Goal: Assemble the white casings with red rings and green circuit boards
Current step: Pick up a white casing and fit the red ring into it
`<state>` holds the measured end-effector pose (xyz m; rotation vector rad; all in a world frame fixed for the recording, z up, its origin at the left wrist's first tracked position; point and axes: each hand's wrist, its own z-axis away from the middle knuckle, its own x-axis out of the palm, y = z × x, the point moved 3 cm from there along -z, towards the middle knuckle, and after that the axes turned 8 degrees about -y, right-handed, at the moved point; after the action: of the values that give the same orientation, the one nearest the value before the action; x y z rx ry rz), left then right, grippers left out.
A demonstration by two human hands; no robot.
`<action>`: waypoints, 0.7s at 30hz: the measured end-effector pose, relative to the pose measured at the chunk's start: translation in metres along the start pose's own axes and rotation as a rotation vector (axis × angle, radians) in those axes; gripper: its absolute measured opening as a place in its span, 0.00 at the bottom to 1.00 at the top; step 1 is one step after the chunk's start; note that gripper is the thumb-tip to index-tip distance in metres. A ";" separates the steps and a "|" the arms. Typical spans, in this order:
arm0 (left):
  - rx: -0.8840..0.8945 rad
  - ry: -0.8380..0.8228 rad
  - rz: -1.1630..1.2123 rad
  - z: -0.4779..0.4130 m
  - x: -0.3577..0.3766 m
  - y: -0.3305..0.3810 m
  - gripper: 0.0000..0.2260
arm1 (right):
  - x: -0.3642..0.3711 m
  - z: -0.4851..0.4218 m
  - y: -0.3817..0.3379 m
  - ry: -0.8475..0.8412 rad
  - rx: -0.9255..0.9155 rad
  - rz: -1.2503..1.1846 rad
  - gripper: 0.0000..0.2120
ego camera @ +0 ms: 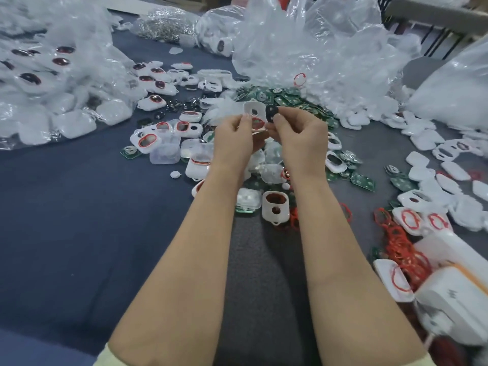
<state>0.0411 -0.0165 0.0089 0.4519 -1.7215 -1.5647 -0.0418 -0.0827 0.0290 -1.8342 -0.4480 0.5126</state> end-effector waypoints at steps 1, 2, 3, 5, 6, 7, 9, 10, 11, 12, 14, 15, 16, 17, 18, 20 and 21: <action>0.002 0.002 -0.006 0.000 0.000 0.000 0.11 | 0.000 0.000 -0.001 -0.001 0.014 -0.025 0.06; 0.004 0.005 -0.003 0.000 -0.001 0.000 0.11 | 0.000 0.000 -0.001 -0.003 0.034 -0.048 0.06; 0.007 0.009 0.002 0.000 -0.001 0.000 0.10 | 0.000 0.000 -0.001 -0.003 0.054 -0.056 0.07; 0.029 0.010 -0.016 0.000 -0.002 0.001 0.09 | -0.001 0.000 -0.001 0.013 0.065 0.025 0.07; 0.053 0.010 -0.048 0.000 -0.002 0.001 0.09 | -0.001 0.000 -0.002 0.028 0.043 0.114 0.06; 0.081 0.011 -0.090 0.000 -0.002 0.002 0.09 | 0.000 0.001 -0.004 0.041 0.005 0.214 0.05; 0.136 0.004 -0.178 0.001 -0.001 0.003 0.09 | 0.002 0.002 -0.008 0.060 -0.090 0.395 0.04; 0.160 -0.006 -0.217 0.002 0.000 0.004 0.09 | 0.004 0.003 -0.010 0.061 -0.122 0.453 0.04; 0.179 -0.023 -0.260 0.003 0.001 0.004 0.10 | 0.006 0.003 -0.011 0.057 -0.137 0.486 0.04; 0.191 -0.044 -0.311 0.003 0.002 0.004 0.10 | 0.007 0.003 -0.011 0.052 -0.139 0.501 0.05; 0.193 -0.091 -0.377 0.004 0.005 0.004 0.11 | 0.008 0.002 -0.010 0.043 -0.130 0.487 0.05; 0.183 -0.115 -0.360 0.004 0.006 0.004 0.12 | 0.008 0.001 -0.009 0.038 -0.124 0.456 0.06; 0.166 -0.137 -0.304 0.005 0.007 0.004 0.12 | 0.007 0.000 -0.009 0.030 -0.116 0.414 0.06; 0.148 -0.151 -0.242 0.006 0.007 0.003 0.11 | 0.006 -0.001 -0.008 0.015 -0.106 0.373 0.07; 0.137 -0.152 -0.199 0.006 0.007 0.003 0.11 | 0.006 -0.001 -0.008 -0.006 -0.095 0.348 0.07; 0.136 -0.145 -0.166 0.005 0.006 0.003 0.10 | 0.006 -0.003 -0.007 -0.044 -0.083 0.332 0.07; 0.135 -0.141 -0.151 0.006 0.006 0.003 0.10 | 0.006 -0.003 -0.007 -0.053 -0.079 0.310 0.07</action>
<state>0.0337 -0.0164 0.0132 0.5621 -1.9485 -1.6252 -0.0355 -0.0791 0.0358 -1.9816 -0.2214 0.7650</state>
